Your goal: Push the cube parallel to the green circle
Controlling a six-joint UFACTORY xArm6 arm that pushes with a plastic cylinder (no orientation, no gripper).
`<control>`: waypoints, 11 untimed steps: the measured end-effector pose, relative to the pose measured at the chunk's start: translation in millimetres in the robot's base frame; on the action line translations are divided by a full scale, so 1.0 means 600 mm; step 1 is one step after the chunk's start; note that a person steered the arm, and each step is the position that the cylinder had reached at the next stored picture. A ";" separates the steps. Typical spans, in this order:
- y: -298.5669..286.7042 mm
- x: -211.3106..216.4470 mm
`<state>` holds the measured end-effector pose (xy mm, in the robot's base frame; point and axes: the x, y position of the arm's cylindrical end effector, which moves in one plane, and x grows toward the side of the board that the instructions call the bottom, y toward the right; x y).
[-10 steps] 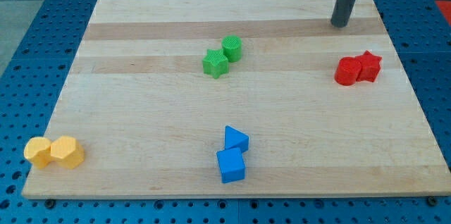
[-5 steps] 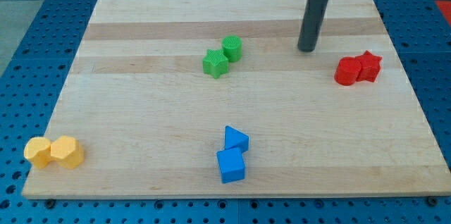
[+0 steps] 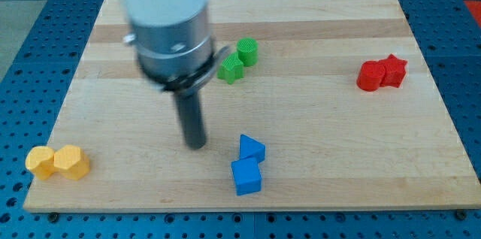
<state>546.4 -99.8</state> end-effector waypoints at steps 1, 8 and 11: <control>0.006 0.081; 0.288 0.054; 0.203 0.011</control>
<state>553.0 21.9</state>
